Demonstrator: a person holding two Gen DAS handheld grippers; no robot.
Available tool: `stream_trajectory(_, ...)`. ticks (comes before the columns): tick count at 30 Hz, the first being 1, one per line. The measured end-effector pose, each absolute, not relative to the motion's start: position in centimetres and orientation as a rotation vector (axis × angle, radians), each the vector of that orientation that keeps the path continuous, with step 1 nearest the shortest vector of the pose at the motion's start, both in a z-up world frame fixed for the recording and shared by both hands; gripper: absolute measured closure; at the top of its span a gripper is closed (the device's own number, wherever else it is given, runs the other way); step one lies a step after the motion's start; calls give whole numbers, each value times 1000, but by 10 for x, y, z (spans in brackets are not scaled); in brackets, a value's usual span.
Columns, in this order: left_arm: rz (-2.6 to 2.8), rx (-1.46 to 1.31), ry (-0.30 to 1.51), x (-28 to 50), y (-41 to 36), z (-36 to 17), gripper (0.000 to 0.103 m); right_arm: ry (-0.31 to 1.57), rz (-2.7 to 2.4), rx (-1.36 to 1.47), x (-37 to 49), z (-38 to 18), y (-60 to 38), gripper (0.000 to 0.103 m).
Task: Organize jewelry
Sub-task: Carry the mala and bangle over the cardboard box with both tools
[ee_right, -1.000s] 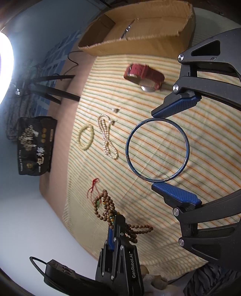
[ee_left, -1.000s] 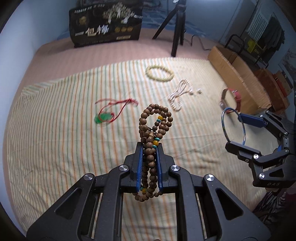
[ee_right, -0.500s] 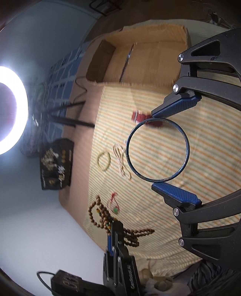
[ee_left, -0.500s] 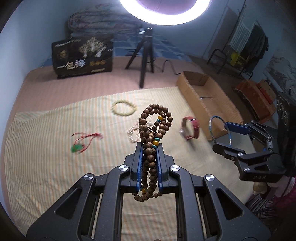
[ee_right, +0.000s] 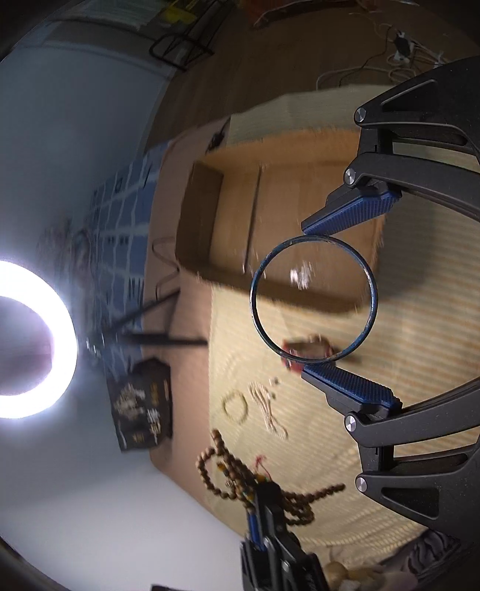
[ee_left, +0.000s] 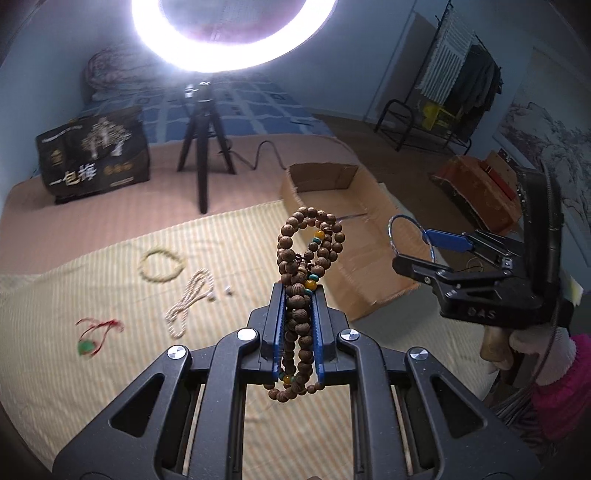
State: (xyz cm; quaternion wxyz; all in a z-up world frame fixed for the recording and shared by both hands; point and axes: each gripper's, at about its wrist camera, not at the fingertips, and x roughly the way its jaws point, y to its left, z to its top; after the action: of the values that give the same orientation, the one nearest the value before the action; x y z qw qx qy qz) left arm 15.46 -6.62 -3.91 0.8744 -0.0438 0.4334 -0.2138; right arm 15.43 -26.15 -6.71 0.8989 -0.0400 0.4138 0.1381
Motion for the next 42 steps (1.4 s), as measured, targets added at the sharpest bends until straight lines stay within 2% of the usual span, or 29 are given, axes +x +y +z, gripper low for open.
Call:
stream_trajectory(11,-481,-121,902,207,-124,-47,92,886,169,-33,190,-78,-323,32)
stream_trajectory(24,-497,-122,940,264,-179,-75,92,926,150,-22,209,-97,-347,32)
stream_trajectory(40,-485,-69,974,276,-206,-95,91,970,170,-9,216,-115,-348,32)
stream_trajectory(41,-481,-67,976,276,-207,-95,86,974,170,-13,215,-115,-347,32)
stream_trajectory(42,-478,-67,978,275,-206,-95,76,978,169,-16,216,-115,-347,32)
